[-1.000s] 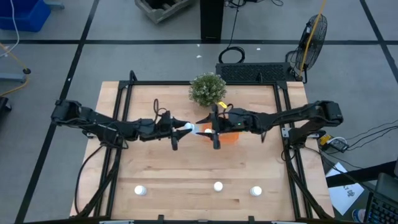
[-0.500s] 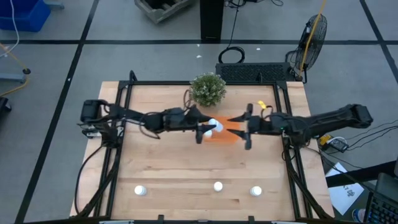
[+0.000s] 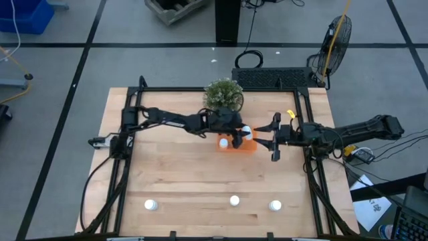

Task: Pick and place pill bottles into a basket
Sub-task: Put the white pill bottle into the orange bin

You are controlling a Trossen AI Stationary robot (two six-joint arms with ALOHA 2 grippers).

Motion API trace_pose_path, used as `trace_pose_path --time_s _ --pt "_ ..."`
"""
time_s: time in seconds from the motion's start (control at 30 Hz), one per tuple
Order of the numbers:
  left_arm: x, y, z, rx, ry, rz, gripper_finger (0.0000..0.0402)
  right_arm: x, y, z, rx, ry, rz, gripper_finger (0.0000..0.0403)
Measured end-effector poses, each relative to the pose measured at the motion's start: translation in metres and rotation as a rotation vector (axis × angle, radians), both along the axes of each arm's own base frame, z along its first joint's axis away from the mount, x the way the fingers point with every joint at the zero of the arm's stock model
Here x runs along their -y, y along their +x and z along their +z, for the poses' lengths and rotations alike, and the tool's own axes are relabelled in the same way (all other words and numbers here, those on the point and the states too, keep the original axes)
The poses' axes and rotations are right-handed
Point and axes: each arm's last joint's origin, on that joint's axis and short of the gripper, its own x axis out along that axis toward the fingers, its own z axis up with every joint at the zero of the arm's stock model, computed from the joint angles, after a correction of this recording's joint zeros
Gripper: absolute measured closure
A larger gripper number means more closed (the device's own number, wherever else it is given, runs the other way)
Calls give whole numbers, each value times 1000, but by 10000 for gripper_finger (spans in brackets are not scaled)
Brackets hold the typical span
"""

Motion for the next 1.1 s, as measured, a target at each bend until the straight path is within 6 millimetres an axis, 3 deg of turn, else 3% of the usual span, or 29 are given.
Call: trace_pose_path --time_s 0.43,0.67,0.9,1.1 --pt "5 3 -28 -113 68 -5 235 0 0 -5 -46 14 -2 232" --pt "5 4 -39 -146 78 -12 216 0 0 -3 -35 1 -7 232" --pt "14 6 -40 -149 114 -2 219 1 0 -2 -27 -12 -31 232" --pt "23 8 -39 -129 161 43 179 1 0 -2 -27 -12 -34 232"
